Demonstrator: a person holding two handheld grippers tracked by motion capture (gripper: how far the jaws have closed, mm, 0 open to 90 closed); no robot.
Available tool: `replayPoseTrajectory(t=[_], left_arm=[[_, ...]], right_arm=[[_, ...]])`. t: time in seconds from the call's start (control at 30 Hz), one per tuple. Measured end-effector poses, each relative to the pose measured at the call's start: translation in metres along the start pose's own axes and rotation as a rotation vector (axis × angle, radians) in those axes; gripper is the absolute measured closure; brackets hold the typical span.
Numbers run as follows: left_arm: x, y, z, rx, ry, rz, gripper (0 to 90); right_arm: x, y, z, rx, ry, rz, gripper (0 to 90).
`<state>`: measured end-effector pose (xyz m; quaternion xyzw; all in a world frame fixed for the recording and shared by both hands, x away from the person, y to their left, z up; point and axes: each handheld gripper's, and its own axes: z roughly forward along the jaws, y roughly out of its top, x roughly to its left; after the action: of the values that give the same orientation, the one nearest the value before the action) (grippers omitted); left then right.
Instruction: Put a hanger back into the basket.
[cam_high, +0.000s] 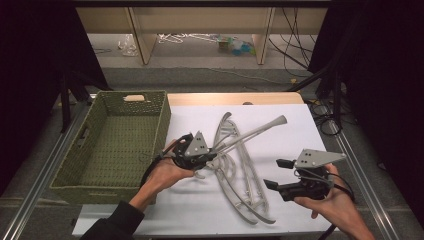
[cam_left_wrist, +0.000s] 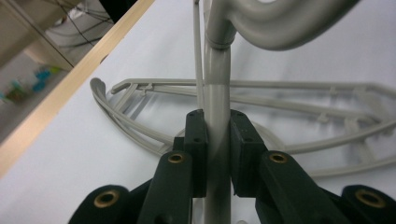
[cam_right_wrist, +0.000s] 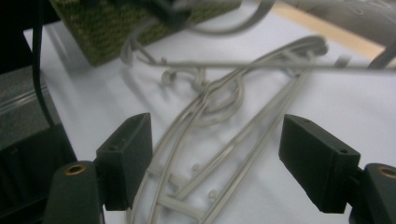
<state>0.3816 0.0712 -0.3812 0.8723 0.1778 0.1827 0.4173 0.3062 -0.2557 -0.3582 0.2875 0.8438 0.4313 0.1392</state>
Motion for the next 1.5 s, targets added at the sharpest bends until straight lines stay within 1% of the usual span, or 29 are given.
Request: replayPoseTrajectory(t=[0.03,0.07,0.1,0.13,0.17,0.23,0.27,0.3,0.33,0.37,0.47,0.5,0.53,0.57,0.6,0.7,0.73,0.77,0.87,0.9,0.97,1.0,1.03,1.1,1.13,1.17,1.27,1.37,1.5], left_arm=[[0.002,0.0,-0.003,-0.008,-0.009,-0.043,79.2],[0.003,0.001,-0.006,-0.015,-0.021,-0.072,79.2],[0.006,0.001,-0.011,-0.032,-0.033,-0.131,79.2],[0.006,0.0,-0.013,-0.056,-0.042,-0.172,79.2],[0.007,0.0,-0.016,-0.072,-0.057,-0.215,79.2],[0.009,0.0,-0.026,-0.085,-0.074,-0.272,79.2],[0.01,0.0,-0.031,-0.101,-0.098,-0.302,79.2],[0.011,0.001,-0.036,-0.105,-0.11,-0.332,79.2],[0.011,0.001,-0.04,-0.116,-0.124,-0.348,79.2],[0.012,0.001,-0.045,-0.124,-0.136,-0.373,79.2],[0.013,0.0,-0.058,-0.142,-0.155,-0.41,79.2],[0.014,-0.001,-0.064,-0.154,-0.166,-0.429,79.2],[0.015,-0.002,-0.069,-0.164,-0.183,-0.459,79.2],[0.015,-0.003,-0.074,-0.169,-0.189,-0.481,79.2],[0.016,-0.004,-0.078,-0.179,-0.2,-0.494,79.2],[0.017,-0.005,-0.09,-0.194,-0.21,-0.515,79.2],[0.017,-0.006,-0.097,-0.204,-0.219,-0.534,79.2],[0.018,-0.006,-0.104,-0.218,-0.22,-0.544,79.2],[0.023,-0.007,-0.122,-0.239,-0.21,-0.56,79.2],[0.025,-0.007,-0.128,-0.253,-0.212,-0.566,79.3],[0.03,-0.007,-0.143,-0.271,-0.197,-0.572,79.3],[0.031,-0.007,-0.148,-0.279,-0.194,-0.579,79.3],[0.033,-0.008,-0.153,-0.28,-0.197,-0.581,79.3],[0.036,-0.011,-0.163,-0.276,-0.18,-0.569,79.4],[0.039,-0.013,-0.169,-0.276,-0.169,-0.581,79.4],[0.041,-0.015,-0.172,-0.281,-0.165,-0.579,79.4],[0.051,-0.024,-0.181,-0.288,-0.137,-0.611,79.4],[0.061,-0.033,-0.188,-0.303,-0.123,-0.641,79.4],[0.073,-0.042,-0.198,-0.34,-0.105,-0.674,79.4]], right_arm=[[0.001,-0.003,0.004,0.015,0.008,-0.002,26.5],[0.002,-0.006,0.008,0.027,0.014,-0.001,26.5],[0.003,-0.008,0.009,0.035,0.015,0.008,26.5],[0.003,-0.012,0.013,0.036,0.015,-0.001,26.4],[0.004,-0.013,0.014,0.044,0.019,0.003,26.5],[0.004,-0.016,0.017,0.046,0.02,0.01,26.4],[0.004,-0.018,0.018,0.048,0.024,0.015,26.3],[0.004,-0.019,0.018,0.051,0.026,0.021,26.1],[0.004,-0.021,0.019,0.049,0.02,0.014,25.9],[0.004,-0.022,0.02,0.053,0.026,0.017,25.8],[0.005,-0.026,0.023,0.064,0.032,0.016,25.3],[0.006,-0.027,0.025,0.069,0.033,0.019,25.0],[0.006,-0.029,0.026,0.073,0.037,0.016,25.0],[0.006,-0.03,0.027,0.077,0.04,0.016,25.0],[0.006,-0.03,0.028,0.082,0.046,0.012,25.0],[0.007,-0.031,0.029,0.087,0.045,0.02,25.1],[0.006,-0.031,0.029,0.085,0.043,0.014,25.1],[0.007,-0.031,0.029,0.086,0.043,0.015,25.1],[0.007,-0.031,0.029,0.088,0.044,0.026,25.2],[0.007,-0.031,0.029,0.087,0.043,0.022,25.2],[0.006,-0.032,0.03,0.096,0.046,0.024,25.2],[0.005,-0.033,0.031,0.093,0.039,0.015,25.2],[0.005,-0.033,0.031,0.099,0.043,0.019,25.2],[0.006,-0.033,0.031,0.1,0.044,0.023,25.2],[0.006,-0.034,0.032,0.098,0.042,0.019,25.2],[0.006,-0.034,0.032,0.099,0.042,0.018,25.2],[0.006,-0.034,0.032,0.106,0.046,0.02,25.2],[0.006,-0.034,0.033,0.108,0.048,0.023,25.2],[0.005,-0.034,0.033,0.106,0.04,0.021,25.2]])
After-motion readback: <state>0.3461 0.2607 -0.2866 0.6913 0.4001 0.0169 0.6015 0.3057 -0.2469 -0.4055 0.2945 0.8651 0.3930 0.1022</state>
